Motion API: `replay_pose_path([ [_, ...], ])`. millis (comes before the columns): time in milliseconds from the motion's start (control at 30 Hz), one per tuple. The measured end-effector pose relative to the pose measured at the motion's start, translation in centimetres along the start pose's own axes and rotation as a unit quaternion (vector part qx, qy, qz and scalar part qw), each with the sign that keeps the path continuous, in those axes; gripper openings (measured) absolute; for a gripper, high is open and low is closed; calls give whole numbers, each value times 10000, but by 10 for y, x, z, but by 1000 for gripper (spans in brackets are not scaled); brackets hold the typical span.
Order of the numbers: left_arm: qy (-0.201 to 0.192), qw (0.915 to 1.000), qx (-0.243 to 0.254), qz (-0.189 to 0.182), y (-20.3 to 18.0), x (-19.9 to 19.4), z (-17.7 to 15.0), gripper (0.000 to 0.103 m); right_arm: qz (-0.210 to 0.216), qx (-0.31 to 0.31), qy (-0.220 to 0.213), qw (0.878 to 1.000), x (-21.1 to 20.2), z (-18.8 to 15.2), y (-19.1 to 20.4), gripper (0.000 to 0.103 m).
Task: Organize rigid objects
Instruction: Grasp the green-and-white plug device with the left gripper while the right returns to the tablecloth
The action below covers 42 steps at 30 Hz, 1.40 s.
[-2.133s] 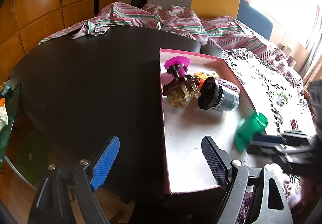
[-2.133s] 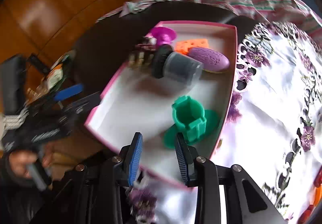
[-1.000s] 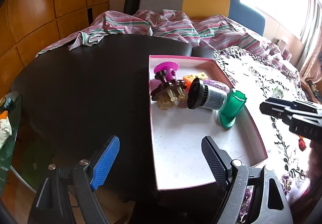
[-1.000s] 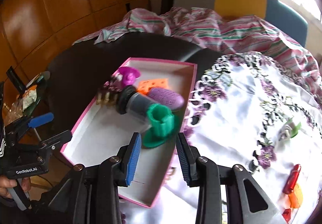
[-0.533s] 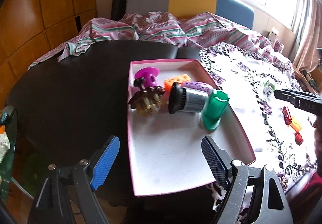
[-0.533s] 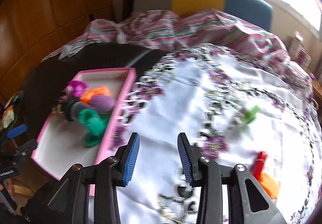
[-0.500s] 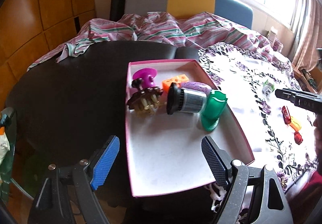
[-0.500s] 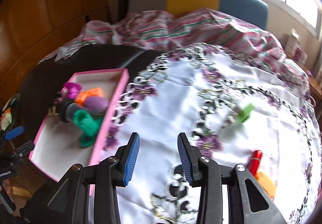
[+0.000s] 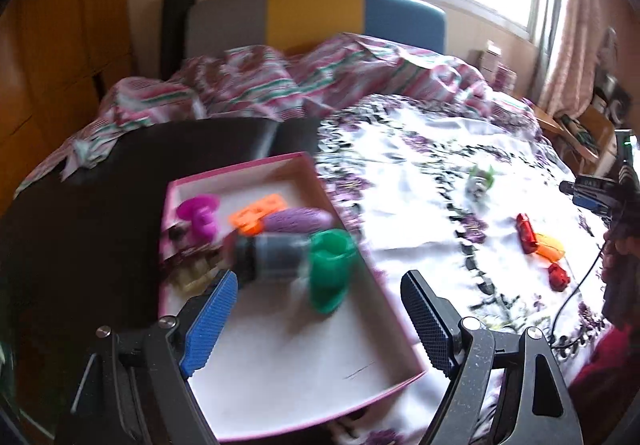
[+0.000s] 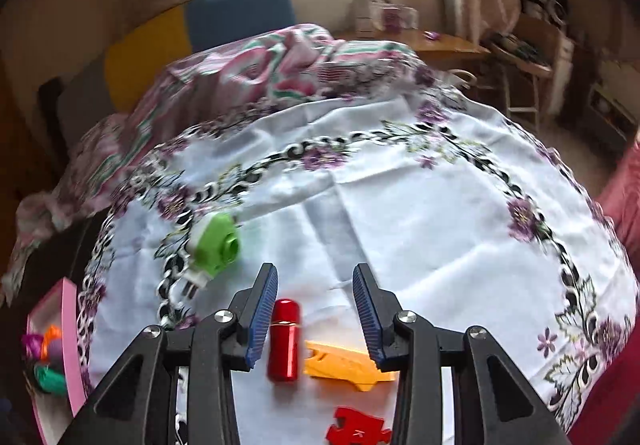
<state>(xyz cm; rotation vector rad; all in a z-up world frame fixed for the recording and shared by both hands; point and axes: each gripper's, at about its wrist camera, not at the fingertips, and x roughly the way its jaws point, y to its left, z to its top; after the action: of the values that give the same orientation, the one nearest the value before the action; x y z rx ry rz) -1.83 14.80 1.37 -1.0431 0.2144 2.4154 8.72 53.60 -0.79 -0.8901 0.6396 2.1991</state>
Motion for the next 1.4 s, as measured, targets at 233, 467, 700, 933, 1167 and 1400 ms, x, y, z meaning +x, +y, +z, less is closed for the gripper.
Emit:
replay_pose_path([
  [233, 246, 9968, 557, -509, -65, 42, 30, 86, 101, 753, 165, 9970, 2, 3, -30, 41],
  [467, 506, 9906, 1066, -696, -128, 96, 59, 90, 262, 878, 241, 9955, 3, 1, -32, 41],
  [700, 541, 9853, 1429, -765, -182, 138, 95, 94, 444, 1247, 459, 9901, 10, 1, -43, 42],
  [933, 593, 9746, 2045, -697, -232, 187, 113, 96, 659, 1518, 626, 9842, 14, 0, -51, 43],
  [1167, 924, 9721, 1959, -905, -250, 236, 120, 96, 784, 1683, 721, 9800, 17, -2, -55, 43],
  [1400, 1052, 9672, 2060, -1051, -256, 249, 109, 42, 647, 1812, 679, 9790, 19, -1, -64, 43],
])
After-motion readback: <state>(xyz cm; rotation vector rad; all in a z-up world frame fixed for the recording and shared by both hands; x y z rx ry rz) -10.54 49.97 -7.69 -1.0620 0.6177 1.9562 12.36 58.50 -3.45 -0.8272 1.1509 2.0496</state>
